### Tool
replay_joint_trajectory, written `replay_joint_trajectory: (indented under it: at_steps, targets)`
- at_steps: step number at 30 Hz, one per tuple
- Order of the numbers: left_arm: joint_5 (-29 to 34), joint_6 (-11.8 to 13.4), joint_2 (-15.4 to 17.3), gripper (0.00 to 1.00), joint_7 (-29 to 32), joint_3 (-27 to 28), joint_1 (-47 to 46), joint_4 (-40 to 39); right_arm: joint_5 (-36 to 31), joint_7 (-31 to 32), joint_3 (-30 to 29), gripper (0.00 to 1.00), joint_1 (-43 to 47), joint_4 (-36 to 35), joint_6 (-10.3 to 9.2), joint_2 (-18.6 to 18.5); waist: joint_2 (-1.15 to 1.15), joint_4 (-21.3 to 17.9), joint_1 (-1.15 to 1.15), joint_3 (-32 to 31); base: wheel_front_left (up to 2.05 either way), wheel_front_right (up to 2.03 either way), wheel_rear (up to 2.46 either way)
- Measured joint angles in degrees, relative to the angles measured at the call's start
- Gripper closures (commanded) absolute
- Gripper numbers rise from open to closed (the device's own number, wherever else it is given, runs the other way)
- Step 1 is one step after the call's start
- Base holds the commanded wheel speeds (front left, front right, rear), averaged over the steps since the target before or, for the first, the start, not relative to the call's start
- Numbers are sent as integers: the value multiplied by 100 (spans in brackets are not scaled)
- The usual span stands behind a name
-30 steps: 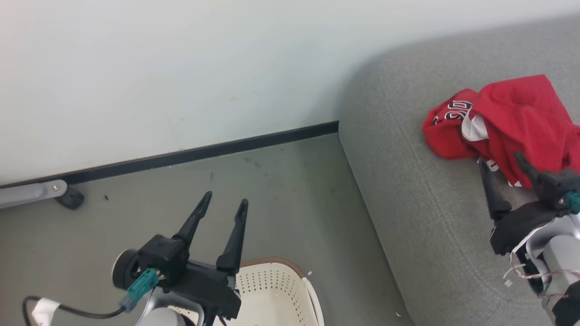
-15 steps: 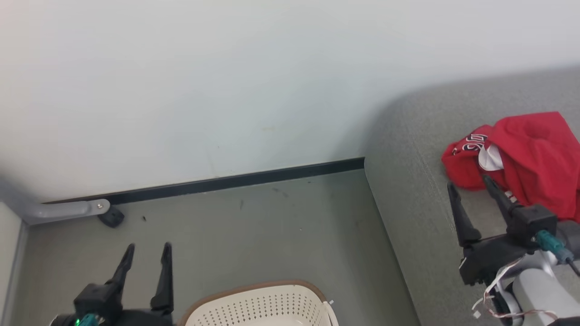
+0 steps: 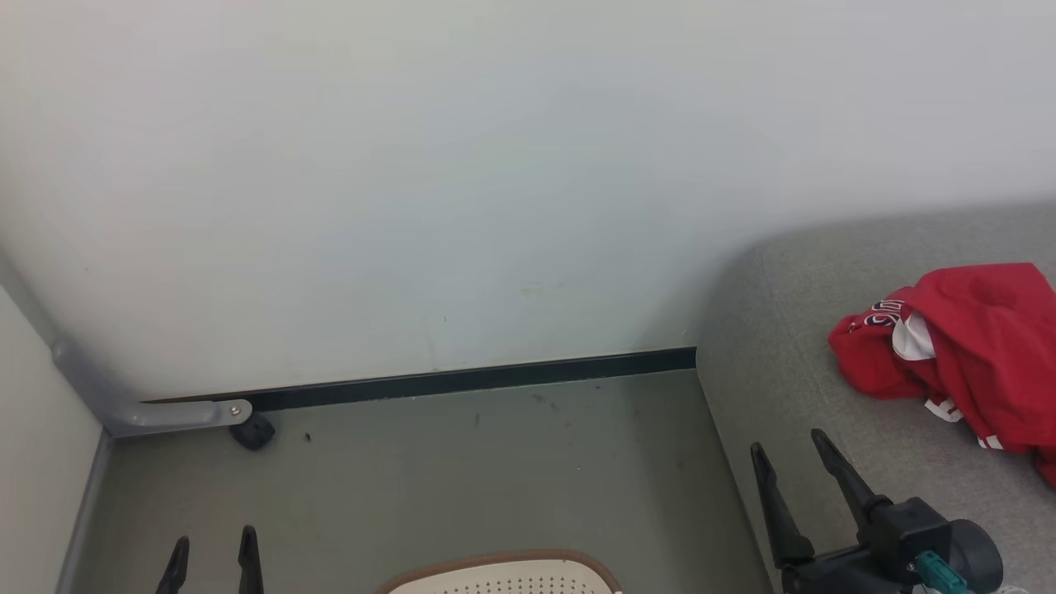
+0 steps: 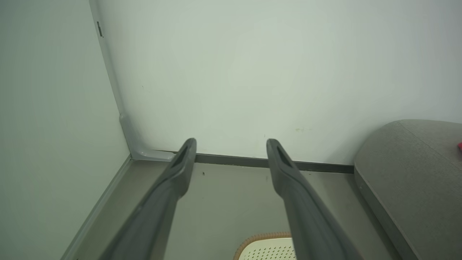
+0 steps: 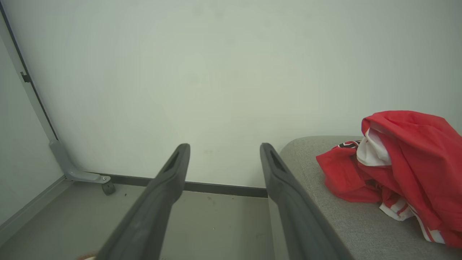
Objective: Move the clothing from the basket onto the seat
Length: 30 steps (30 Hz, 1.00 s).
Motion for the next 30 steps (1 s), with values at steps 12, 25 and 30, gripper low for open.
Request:
replay_joint_trajectory:
  at_steps: [12,25,30]
  targets:
    - [210,3,-322,0,-4,436,376,-392,-229,0,-94,0,669,-719,-152,138,0,43,1,-106,0,0,0]
    - [569,3,-504,0,-5,680,472,-779,-450,0,-383,0,926,-1080,-197,316,1,-11,1,-22,0,0,0]
    - [730,4,-530,0,-5,765,472,-858,-499,0,-483,0,1027,-1124,-203,414,1,-19,1,25,0,0,0]
